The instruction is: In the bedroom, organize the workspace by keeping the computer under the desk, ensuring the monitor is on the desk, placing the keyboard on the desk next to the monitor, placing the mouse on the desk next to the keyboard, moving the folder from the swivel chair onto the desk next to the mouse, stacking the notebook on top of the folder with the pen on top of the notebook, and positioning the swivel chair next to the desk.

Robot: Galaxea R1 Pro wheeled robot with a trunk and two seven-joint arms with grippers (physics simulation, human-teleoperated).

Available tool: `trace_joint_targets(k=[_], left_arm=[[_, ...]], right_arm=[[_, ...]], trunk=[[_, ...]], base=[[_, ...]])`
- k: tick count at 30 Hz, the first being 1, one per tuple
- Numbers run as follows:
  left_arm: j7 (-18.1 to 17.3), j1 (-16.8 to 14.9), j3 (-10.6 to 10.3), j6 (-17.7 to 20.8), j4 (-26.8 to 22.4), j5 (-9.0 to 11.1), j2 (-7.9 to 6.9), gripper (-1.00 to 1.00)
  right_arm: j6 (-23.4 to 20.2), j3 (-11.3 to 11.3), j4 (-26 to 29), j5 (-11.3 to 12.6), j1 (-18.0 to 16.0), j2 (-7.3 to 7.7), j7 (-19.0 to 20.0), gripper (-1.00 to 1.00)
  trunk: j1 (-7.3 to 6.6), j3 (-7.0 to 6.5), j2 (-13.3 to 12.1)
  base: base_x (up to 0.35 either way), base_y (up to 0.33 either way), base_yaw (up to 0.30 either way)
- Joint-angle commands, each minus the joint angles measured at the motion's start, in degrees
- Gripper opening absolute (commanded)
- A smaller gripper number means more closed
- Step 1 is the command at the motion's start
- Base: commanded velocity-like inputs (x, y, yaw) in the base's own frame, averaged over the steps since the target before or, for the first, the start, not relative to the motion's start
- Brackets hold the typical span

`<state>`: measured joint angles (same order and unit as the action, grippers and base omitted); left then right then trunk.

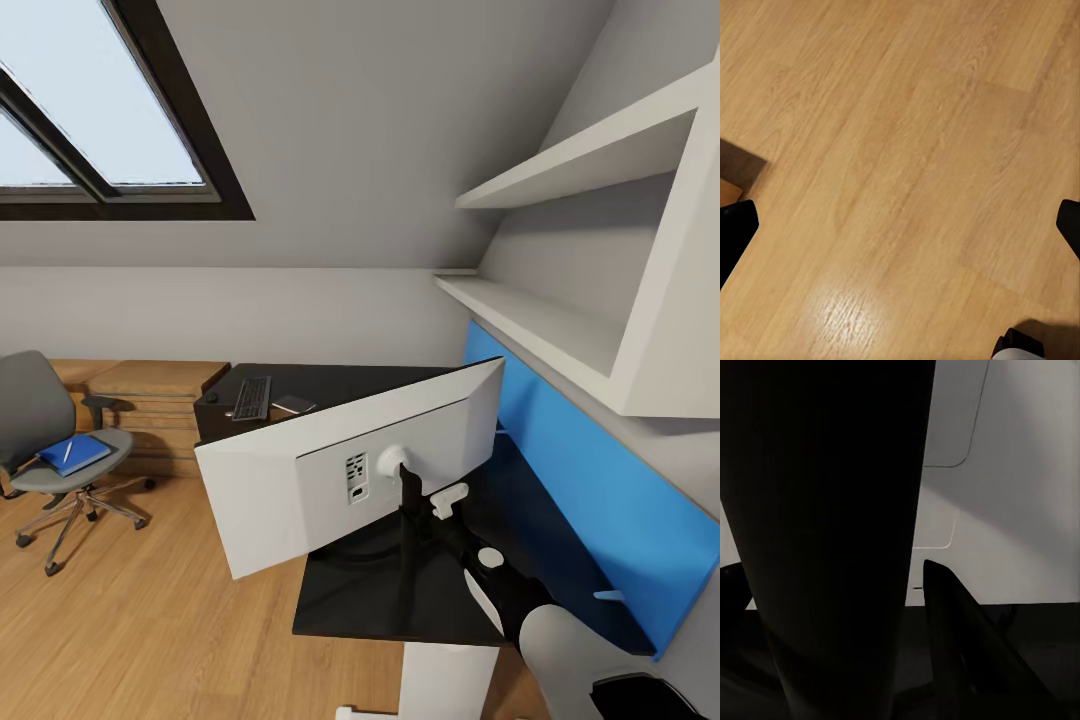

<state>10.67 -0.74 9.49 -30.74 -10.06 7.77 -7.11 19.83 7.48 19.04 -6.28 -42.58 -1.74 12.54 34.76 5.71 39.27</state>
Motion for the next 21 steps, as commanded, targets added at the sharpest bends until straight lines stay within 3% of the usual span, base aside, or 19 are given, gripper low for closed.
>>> trace_joint_targets(k=[1,21], left_arm=[[-0.04,-0.05,-0.26,-0.21,0.04,0.58,-0.01,1.00],[-0.04,-0.05,-0.26,-0.20,0.04,0.58,-0.02,1.00]], right_arm=[[0.12,0.51,-0.14,-0.41,-0.04,-0.01,-0.12,-1.00],[0.13,0.43,-0.14,-0.41,-0.04,0.07,-0.15,-1.00]], trunk=[[0.02,0.10,0.07],[0.02,0.10,0.07]], base=[[0.000,0.000,0.000],[0.000,0.000,0.000]])
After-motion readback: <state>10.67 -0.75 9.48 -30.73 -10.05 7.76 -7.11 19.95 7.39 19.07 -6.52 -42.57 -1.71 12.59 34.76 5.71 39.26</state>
